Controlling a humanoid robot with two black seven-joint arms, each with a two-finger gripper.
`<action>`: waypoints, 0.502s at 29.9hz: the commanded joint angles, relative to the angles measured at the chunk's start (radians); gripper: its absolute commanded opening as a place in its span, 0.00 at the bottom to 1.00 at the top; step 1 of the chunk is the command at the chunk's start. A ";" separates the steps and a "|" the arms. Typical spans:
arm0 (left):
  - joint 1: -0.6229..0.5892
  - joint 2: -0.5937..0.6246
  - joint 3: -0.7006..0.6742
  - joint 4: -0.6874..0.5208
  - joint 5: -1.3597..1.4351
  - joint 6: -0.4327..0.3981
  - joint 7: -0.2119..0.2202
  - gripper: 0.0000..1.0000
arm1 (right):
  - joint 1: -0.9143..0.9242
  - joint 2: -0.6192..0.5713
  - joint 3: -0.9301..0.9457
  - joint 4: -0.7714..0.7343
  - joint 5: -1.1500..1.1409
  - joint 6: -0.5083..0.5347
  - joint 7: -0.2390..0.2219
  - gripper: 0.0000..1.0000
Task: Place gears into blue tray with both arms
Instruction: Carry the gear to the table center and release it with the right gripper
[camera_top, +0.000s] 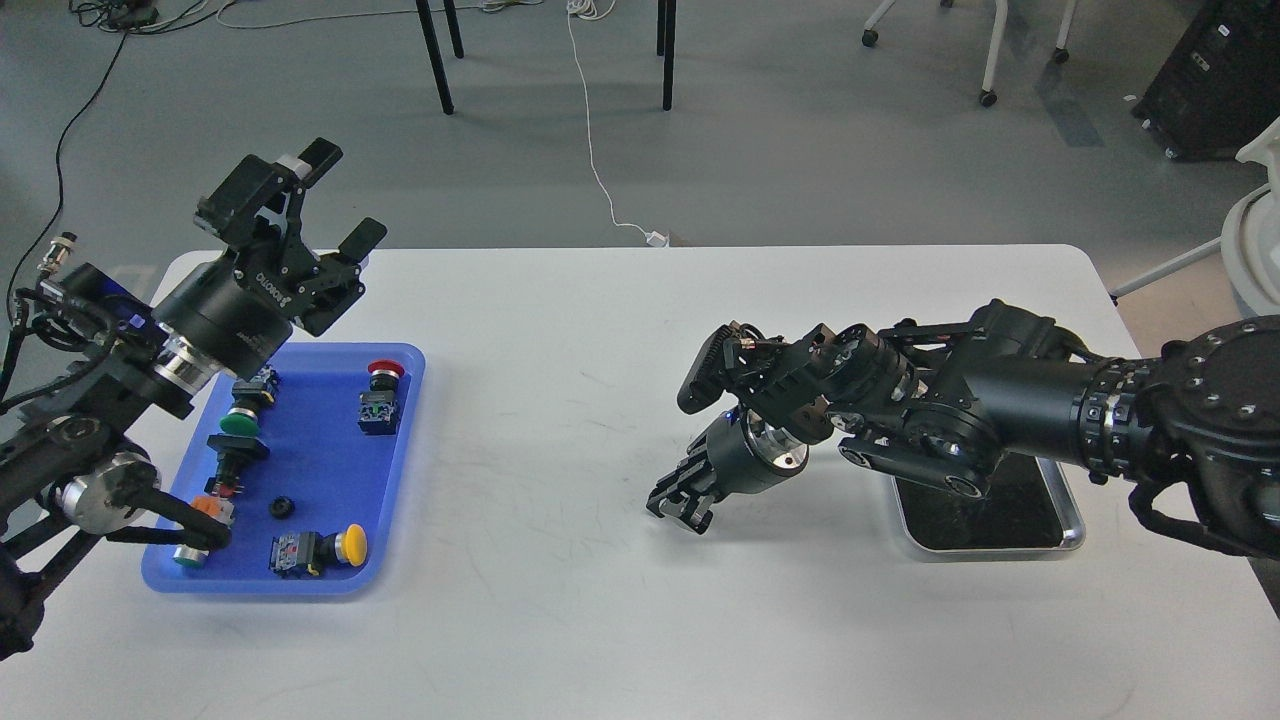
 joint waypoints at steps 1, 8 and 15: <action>0.000 0.002 0.001 0.000 0.000 0.003 0.000 0.98 | 0.001 -0.009 0.001 -0.003 0.055 -0.026 0.000 0.87; -0.001 0.026 0.014 0.000 0.005 0.003 0.000 0.98 | 0.052 -0.145 0.036 0.030 0.206 -0.026 0.000 0.97; -0.014 0.034 0.021 -0.017 0.271 0.000 0.000 0.98 | -0.060 -0.409 0.230 0.145 0.533 -0.029 0.000 0.97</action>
